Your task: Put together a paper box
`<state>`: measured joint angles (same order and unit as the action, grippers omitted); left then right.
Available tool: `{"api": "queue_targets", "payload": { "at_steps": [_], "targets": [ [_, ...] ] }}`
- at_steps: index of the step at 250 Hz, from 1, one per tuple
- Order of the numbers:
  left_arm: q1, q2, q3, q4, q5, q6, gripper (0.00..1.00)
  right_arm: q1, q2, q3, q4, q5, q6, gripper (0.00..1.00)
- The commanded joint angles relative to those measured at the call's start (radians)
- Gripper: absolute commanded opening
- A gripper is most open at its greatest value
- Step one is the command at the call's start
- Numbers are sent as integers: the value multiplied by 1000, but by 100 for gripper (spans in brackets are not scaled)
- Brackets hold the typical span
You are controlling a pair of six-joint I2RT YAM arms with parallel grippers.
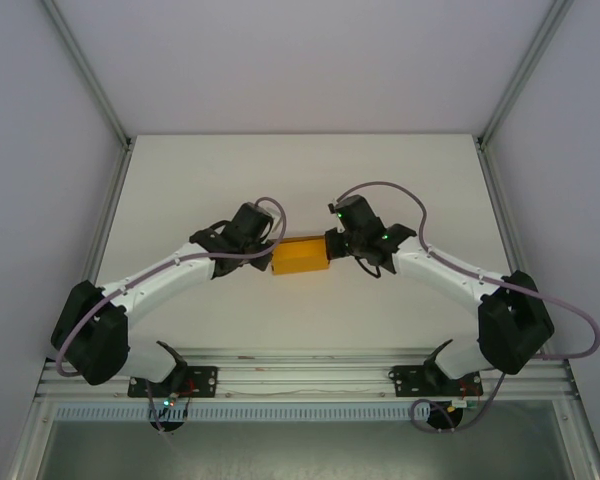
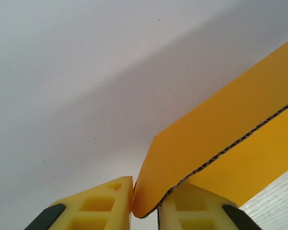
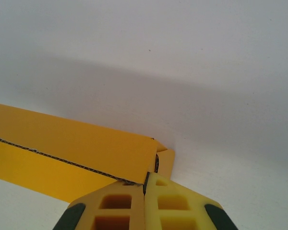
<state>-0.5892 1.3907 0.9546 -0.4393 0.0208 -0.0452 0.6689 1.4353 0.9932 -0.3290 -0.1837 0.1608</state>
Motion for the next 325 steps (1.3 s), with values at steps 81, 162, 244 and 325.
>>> {"api": "queue_targets", "payload": {
  "at_steps": [81, 162, 244, 325],
  "targets": [
    [-8, 13, 45, 20, -16, 13, 0, 8, 23, 12, -120, 27, -33, 0],
    [-17, 41, 113, -134, 201, -296, 0, 120, 63, 31, -139, 373, -43, 0],
    [13, 32, 148, -189, 336, -421, 0, 214, 107, -21, -77, 544, -92, 0],
    [101, 32, 118, -91, 535, -629, 0, 258, 62, -104, 48, 442, -98, 0]
  ]
}}
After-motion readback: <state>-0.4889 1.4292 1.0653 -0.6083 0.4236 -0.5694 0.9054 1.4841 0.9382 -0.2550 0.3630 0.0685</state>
